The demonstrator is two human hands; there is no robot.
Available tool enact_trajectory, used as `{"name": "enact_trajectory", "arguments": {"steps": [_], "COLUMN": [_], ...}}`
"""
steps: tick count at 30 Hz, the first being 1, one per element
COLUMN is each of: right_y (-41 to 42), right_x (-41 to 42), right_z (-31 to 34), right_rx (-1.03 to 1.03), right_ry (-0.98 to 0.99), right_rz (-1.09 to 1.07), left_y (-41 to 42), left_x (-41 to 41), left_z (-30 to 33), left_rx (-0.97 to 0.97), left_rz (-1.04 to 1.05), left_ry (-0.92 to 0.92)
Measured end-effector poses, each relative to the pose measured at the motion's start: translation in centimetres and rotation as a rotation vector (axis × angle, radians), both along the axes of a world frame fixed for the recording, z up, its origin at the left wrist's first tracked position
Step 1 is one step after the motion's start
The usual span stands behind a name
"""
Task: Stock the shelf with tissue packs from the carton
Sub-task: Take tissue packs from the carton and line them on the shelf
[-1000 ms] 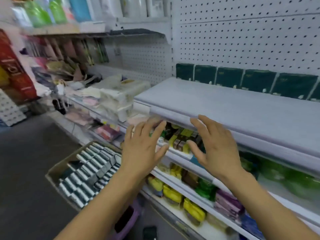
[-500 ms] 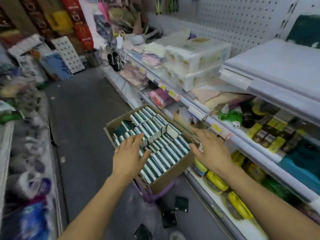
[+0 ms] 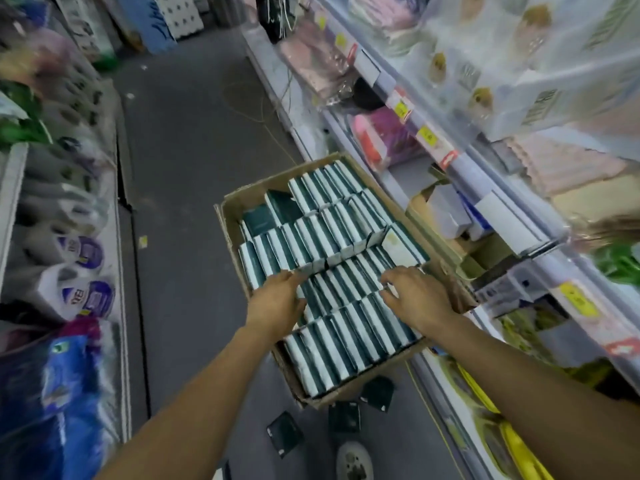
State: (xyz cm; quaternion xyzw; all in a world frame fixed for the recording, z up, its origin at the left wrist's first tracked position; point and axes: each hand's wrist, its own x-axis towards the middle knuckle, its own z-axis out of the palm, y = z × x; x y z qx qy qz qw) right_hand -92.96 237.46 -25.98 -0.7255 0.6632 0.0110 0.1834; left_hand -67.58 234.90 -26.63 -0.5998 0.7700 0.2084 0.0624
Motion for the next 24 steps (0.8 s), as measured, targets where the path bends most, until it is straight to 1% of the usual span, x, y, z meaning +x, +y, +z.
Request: {"name": "enact_trajectory", "arguments": {"steps": [2,5,7,9,12,14,17,19,21,24], "right_y": [-0.9,-1.2,-1.1,-1.1,-1.3,-1.2,-1.0,-0.9,-1.0,-1.0], "right_x": [0.2,0.8,1.3,1.8,2.6,3.1,3.7,4.0,4.0,3.3], "right_z": [-1.9,-3.6,-4.4,-4.7,-4.4,-4.2,-4.5,-4.9,-5.1,-4.6], "right_rx": [0.081,0.202,0.214,0.198,0.213,0.234,0.226,0.244,0.262,0.249], "right_ry": [0.004,0.071,0.127,0.161,0.154,0.16,0.202,0.205,0.164,0.043], "right_rz": [0.016,0.025,0.029,-0.022,-0.084,-0.077,-0.008,-0.026,-0.104,-0.281], "left_y": [-1.5,-3.3,-4.2,-4.9,-5.5,-5.7,-5.7,-5.6,-5.6,-5.4], "left_x": [-0.1,-0.4,-0.8,-1.3,-2.3,-3.0,-3.6,-3.7,-3.5,-2.8], "left_z": [-1.8,-3.3,-3.8,-4.1,-4.3,-4.4,-4.8,-4.8,-4.5,-3.5], "left_rx": [0.027,0.06,0.016,-0.048,-0.091,-0.122,-0.15,-0.166,-0.193,-0.25], "left_rz": [-0.104,-0.265,-0.339,-0.426,-0.605,-0.692,-0.748,-0.779,-0.787,-0.716], "left_ry": [-0.081,-0.233,-0.303,-0.355,-0.468,-0.552,-0.622,-0.639,-0.621,-0.566]}}
